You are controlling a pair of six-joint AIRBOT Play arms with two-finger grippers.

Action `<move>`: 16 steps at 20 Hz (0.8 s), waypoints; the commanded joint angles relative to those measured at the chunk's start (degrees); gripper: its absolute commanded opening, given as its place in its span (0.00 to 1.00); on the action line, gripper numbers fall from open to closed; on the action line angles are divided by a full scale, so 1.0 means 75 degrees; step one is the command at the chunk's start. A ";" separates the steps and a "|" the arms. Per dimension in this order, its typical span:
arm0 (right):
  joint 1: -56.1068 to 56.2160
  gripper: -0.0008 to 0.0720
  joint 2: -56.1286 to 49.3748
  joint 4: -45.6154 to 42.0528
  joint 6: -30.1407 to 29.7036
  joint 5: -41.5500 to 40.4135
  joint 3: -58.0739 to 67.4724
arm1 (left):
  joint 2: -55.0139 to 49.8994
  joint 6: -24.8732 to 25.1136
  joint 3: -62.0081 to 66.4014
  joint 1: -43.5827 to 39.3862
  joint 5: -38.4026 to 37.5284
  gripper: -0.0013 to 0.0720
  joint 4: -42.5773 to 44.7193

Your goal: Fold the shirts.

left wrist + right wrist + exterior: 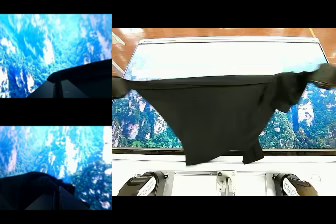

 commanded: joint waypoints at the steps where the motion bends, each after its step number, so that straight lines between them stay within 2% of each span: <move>1: 0.0956 0.10 -0.1810 0.0131 -0.0087 -0.3127 -0.1116 | -0.1440 -0.0003 -0.1003 0.0006 0.1212 0.07 -0.0219; 3: 0.1422 0.10 -0.2757 0.0565 -0.0082 -0.4613 -0.1116 | -0.2381 -0.0003 -0.0988 0.0006 0.1839 0.07 -0.0781; 5: 0.1737 0.10 -0.3471 0.0877 -0.0035 -0.5447 -0.1116 | -0.3226 0.0000 -0.0988 -0.0012 0.2203 0.07 -0.1437; 10: 0.2148 0.11 -0.4587 0.1172 0.0347 -0.5013 -0.1116 | -0.4943 -0.0003 -0.0988 -0.0146 0.1950 0.07 -0.2442; 11: 0.2148 0.21 -0.4587 0.1183 0.0347 -0.5074 -0.1113 | -0.5082 0.0000 -0.0982 -0.0128 0.1789 0.22 -0.2699; 12: 0.2063 0.65 -0.4485 0.1221 0.0332 -0.4905 -0.1037 | -0.5112 -0.0006 -0.0947 -0.0038 0.1507 0.64 -0.2798; 13: 0.1897 0.97 -0.4296 0.1195 0.0058 -0.4476 -0.0866 | -0.5097 0.0000 -0.0825 0.0128 0.0988 0.89 -0.2748; 14: 0.1673 0.97 -0.4065 0.1049 -0.0326 -0.3844 -0.0641 | -0.5071 0.0003 -0.0621 0.0402 0.0277 0.89 -0.2556; 16: 0.1046 0.97 -0.3465 -0.0099 -0.0825 -0.2113 -0.0175 | -0.4814 0.0175 -0.0361 0.1064 -0.1122 0.89 -0.1932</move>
